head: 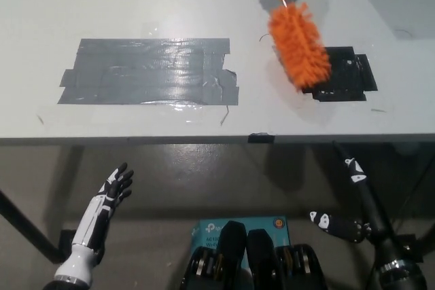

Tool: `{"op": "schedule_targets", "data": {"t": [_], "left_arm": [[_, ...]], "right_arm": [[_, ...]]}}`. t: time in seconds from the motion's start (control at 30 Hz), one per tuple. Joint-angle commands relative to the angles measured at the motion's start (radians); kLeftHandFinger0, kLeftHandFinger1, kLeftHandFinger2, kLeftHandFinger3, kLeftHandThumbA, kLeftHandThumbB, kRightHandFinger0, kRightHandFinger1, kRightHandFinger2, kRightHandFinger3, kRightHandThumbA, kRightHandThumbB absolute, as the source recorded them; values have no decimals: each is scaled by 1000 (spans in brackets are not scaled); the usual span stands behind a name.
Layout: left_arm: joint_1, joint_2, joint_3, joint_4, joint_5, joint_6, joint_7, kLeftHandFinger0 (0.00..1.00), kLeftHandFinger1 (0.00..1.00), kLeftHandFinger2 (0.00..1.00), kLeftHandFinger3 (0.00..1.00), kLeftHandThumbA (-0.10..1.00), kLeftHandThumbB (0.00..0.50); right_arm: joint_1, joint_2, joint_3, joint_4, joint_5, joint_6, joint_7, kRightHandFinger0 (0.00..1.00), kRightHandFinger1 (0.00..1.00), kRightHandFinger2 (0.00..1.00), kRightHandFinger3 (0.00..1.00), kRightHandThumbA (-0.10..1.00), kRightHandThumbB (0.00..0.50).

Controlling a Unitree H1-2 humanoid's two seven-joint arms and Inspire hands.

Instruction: A person hands an oraange duster to the robot and the robot grabs it with its right hand and places it on the black marked spot infron tof it on the desk

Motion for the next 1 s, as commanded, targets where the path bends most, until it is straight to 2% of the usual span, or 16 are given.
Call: {"op": "schedule_targets", "data": {"t": [0.0,0.03,0.1,0.13,0.17,0.2,0.27,0.37,0.4,0.43,0.5,0.57,0.77,0.87,0.97], "left_arm": [[5,0,-5,-16,4,-38,-9,1000,1000,1000,1000,1000,217],[-1,0,-4,-15,3,-36,-8,1000,1000,1000,1000,1000,213],[0,-2,-2,-20,1,-30,-6,1000,1000,1000,1000,1000,206],[3,-3,-2,-25,3,-23,-4,1000,1000,1000,1000,1000,207],[4,-3,-2,-27,5,-25,-3,1000,1000,1000,1000,1000,207],[5,-2,-2,-26,6,-28,-3,1000,1000,1000,1000,1000,206],[11,-1,-2,-26,4,-37,-5,1000,1000,1000,1000,1000,198],[14,-1,-2,-28,3,-33,-6,1000,1000,1000,1000,1000,212],[14,-1,-2,-28,1,-33,-7,1000,1000,1000,1000,1000,212],[13,0,-2,-27,1,-34,-7,1000,1000,1000,1000,1000,210],[12,-2,2,-32,-9,-28,-9,1000,1000,1000,1000,1000,209],[12,-2,3,-35,-15,-25,-13,1000,1000,1000,1000,1000,207],[18,-4,1,-44,-14,-20,-13,1000,1000,1000,1000,1000,209],[12,-7,3,-42,-16,-19,-11,1000,1000,1000,1000,1000,206],[12,-7,2,-46,-14,-15,-11,1000,1000,1000,1000,1000,213]], "right_arm": [[-12,2,-45,-180,-45,-34,-50,1000,1000,1000,1000,926,134],[-33,-1,-60,-236,-53,1,-44,1000,1000,1000,1000,926,168],[-67,-5,-82,-324,-61,70,-19,1000,1000,1000,1000,912,179],[-99,-16,-94,-377,-70,132,9,1000,1000,1000,1000,937,195],[-131,-25,-105,-415,-84,196,32,1000,1000,1000,1000,980,235],[-163,-35,-112,-439,-102,241,49,1000,1000,1000,1000,987,242],[-247,-63,-124,-455,-147,319,82,1000,1000,1000,1000,983,238],[-368,-99,-131,-389,-167,404,108,1000,1000,1000,1000,962,246],[-392,-108,-128,-369,-177,417,112,1000,1000,1000,1000,934,197],[-419,-120,-124,-346,-188,435,120,1000,1000,1000,1000,959,242],[-526,-148,-110,-248,-210,509,139,1000,1000,1000,1000,982,281],[-575,-163,-100,-190,-214,538,147,1000,1000,1000,1000,995,289],[-745,-174,-100,85,-183,573,169,1000,1000,1000,1000,904,289],[-818,-180,-83,226,-165,573,162,1000,1000,1000,1000,912,330],[-916,-173,-71,433,-160,573,183,1000,1000,1000,1000,926,338]]}}
